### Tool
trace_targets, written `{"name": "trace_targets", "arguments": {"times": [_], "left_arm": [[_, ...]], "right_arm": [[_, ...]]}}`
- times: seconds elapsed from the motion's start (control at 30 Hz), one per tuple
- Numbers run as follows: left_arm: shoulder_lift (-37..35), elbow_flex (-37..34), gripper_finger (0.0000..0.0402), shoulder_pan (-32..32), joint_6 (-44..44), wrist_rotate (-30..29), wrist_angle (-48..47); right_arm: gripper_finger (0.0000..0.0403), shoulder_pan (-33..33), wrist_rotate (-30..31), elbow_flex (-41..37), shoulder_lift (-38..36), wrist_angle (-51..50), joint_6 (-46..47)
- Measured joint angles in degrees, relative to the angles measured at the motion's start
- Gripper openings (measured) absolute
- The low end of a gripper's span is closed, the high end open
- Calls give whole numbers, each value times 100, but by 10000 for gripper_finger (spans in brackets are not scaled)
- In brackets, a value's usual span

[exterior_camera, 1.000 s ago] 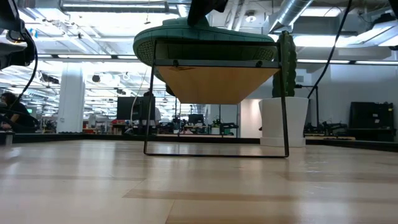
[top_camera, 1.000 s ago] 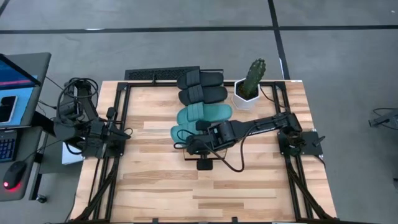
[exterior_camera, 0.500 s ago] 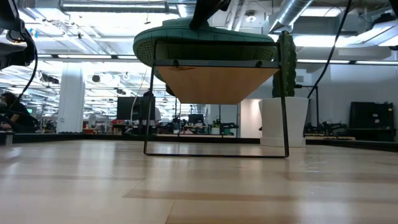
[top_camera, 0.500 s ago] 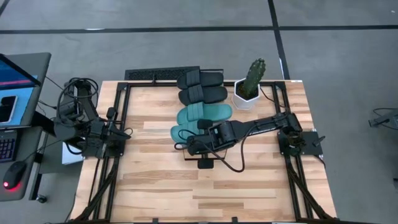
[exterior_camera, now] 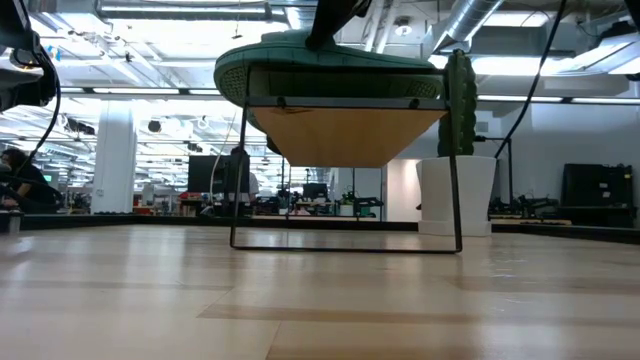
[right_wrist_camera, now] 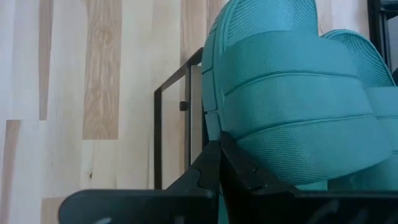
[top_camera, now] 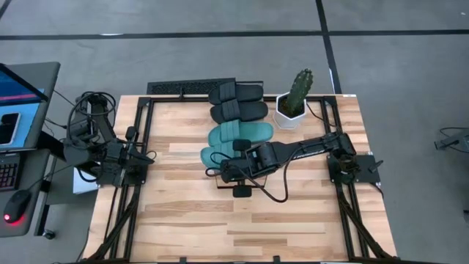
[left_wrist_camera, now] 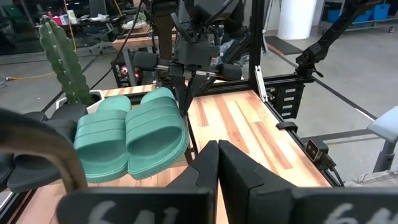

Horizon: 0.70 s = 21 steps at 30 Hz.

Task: Pick and place slides into the shelf
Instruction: Put the green slipper on the shelf

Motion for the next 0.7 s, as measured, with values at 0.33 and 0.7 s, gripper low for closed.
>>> {"name": "trace_targets", "arguments": {"times": [0.33,0.7], "left_arm": [[0,0,0,0,0,0,-1],[0,0,0,0,-39,3,-1]], "right_arm": [[0,-49,20,0,0,-6,-35],[0,-55,-310,0,-4,-22,74]]}}
